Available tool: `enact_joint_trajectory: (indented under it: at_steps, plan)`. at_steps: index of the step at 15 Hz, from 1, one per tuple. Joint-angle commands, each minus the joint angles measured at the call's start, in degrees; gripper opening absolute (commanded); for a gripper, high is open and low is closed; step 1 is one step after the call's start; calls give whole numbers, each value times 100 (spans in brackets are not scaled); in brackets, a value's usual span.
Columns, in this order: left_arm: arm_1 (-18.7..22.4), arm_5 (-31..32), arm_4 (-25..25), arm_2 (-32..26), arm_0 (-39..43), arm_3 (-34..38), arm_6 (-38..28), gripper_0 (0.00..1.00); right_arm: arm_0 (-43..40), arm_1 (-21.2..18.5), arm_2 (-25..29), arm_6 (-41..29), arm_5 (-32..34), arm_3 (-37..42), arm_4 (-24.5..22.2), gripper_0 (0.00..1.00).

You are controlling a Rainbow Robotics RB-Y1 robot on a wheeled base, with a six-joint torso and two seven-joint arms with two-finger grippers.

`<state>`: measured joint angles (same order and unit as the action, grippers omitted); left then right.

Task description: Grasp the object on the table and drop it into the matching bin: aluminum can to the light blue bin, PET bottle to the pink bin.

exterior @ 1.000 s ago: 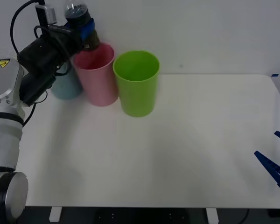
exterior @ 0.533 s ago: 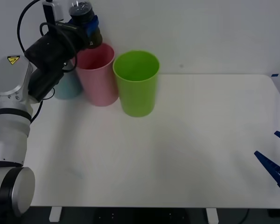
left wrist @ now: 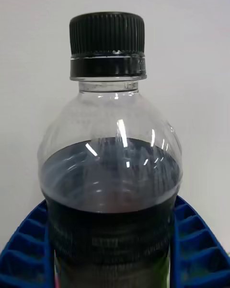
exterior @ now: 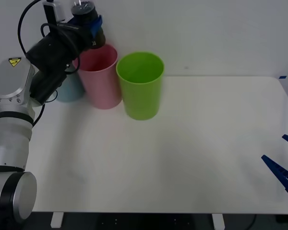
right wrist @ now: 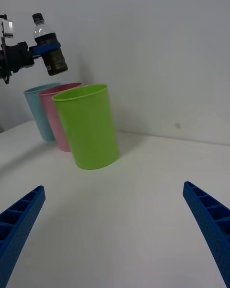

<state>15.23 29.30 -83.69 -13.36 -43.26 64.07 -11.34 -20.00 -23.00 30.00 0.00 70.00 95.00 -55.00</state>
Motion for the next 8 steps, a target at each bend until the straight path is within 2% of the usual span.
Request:
enact_joint_trajectory:
  at_steps: [1, 5, 8]
  plan:
    - [7, 5, 19, 0, 10, 1, 0, 100, 0, 0, 0, 0, 0, 0, 0, 100]
    - [33, 102, 335, 0, 133, 18, 53, 100, 0, 0, 0, 0, 0, 0, 0, 100]
    - [112, 199, 740, 26, 678, 607, 70, 100, 0, 0, 0, 0, 0, 0, 0, 100]
